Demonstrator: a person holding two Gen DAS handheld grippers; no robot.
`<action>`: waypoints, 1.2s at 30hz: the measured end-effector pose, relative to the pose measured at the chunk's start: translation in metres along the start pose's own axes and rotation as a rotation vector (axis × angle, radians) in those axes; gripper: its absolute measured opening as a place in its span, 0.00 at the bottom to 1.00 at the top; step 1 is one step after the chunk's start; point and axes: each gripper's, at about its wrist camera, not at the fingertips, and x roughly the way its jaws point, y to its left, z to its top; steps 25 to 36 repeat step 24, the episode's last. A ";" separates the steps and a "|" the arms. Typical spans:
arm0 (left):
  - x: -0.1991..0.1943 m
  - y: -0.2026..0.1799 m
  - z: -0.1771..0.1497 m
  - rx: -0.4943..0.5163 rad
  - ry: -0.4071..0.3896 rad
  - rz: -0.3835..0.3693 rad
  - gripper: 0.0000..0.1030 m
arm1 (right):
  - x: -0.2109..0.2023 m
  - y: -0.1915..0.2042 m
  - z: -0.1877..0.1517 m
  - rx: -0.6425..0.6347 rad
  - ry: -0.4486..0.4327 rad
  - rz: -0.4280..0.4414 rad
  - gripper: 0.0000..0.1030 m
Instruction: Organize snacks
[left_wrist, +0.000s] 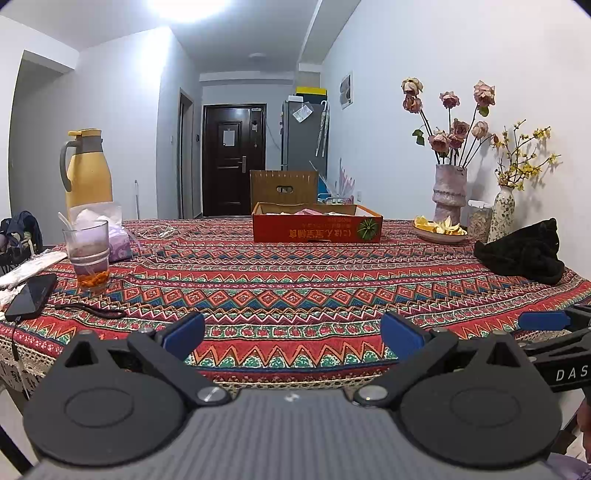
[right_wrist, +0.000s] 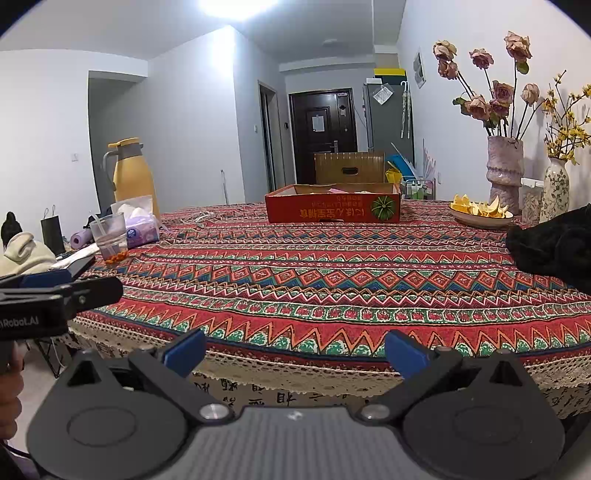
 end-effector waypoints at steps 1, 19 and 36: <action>0.000 0.000 0.000 0.000 0.001 0.000 1.00 | 0.000 0.000 0.000 0.000 0.001 0.000 1.00; 0.001 0.000 -0.001 0.000 0.003 0.005 1.00 | 0.000 -0.001 -0.001 0.005 0.004 0.003 1.00; 0.001 0.000 -0.002 0.002 0.003 0.001 1.00 | 0.000 -0.001 0.000 0.004 0.000 0.005 1.00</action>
